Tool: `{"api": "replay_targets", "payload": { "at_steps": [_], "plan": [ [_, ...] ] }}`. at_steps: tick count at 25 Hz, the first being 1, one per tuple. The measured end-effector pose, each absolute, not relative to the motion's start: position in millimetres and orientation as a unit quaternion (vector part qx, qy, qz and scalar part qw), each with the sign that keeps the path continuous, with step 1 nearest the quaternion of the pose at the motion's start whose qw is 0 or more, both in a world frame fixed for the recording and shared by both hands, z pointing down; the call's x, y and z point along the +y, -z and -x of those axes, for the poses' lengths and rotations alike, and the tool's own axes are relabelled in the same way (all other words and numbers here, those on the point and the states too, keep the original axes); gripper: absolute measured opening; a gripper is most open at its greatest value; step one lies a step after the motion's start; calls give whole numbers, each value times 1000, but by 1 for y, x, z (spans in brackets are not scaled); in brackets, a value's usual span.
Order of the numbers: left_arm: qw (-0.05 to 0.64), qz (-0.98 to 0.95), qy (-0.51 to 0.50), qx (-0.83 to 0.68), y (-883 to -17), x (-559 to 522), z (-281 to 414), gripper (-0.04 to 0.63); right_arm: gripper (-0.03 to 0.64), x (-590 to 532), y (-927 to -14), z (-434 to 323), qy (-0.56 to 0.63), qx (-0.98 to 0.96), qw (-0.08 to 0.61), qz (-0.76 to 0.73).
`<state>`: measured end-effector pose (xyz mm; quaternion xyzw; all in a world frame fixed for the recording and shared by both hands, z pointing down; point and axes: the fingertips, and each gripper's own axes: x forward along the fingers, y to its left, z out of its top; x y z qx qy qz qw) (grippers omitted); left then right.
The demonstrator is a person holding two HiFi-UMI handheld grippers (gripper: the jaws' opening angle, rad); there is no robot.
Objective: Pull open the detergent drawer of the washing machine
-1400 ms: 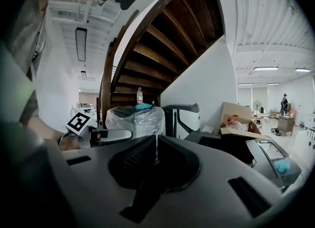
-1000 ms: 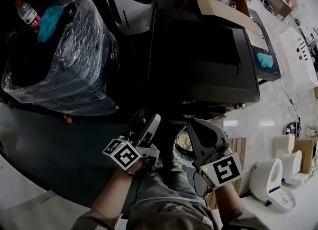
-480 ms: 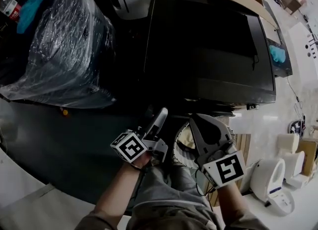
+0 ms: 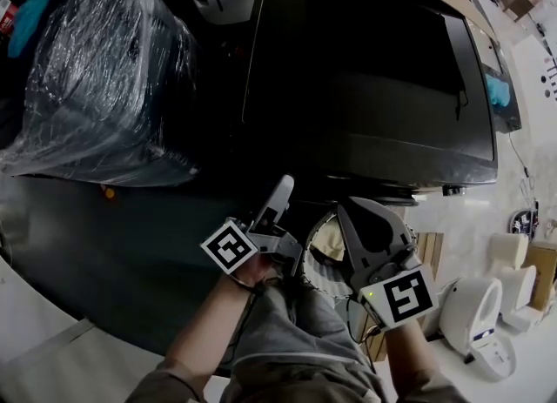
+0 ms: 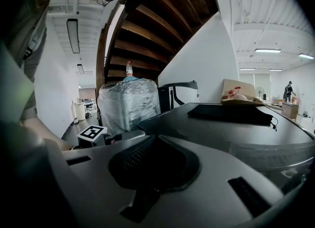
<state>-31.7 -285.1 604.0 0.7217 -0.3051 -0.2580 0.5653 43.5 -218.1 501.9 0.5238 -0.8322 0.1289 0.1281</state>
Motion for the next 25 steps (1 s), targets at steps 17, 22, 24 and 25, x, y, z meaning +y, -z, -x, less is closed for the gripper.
{"api": "replay_targets", "payload": {
  "at_steps": [17,22,24,25],
  "plan": [
    [569,-706,299,-297,-609,-299,16,456,38,-215,-522,-54,-134,-838,126,-513],
    [576,-703,296,-295,-608,-292,17,454,38,-208,-517,-55,-139,-835,128,-517],
    [577,-703,294,-293,-608,-285,19,454,38,-202,-518,-57,-142,-834,137,-515],
    [579,-702,293,-293,-609,-281,19,454,38,-200,-516,-57,-142,-834,137,-515]
  ]
}}
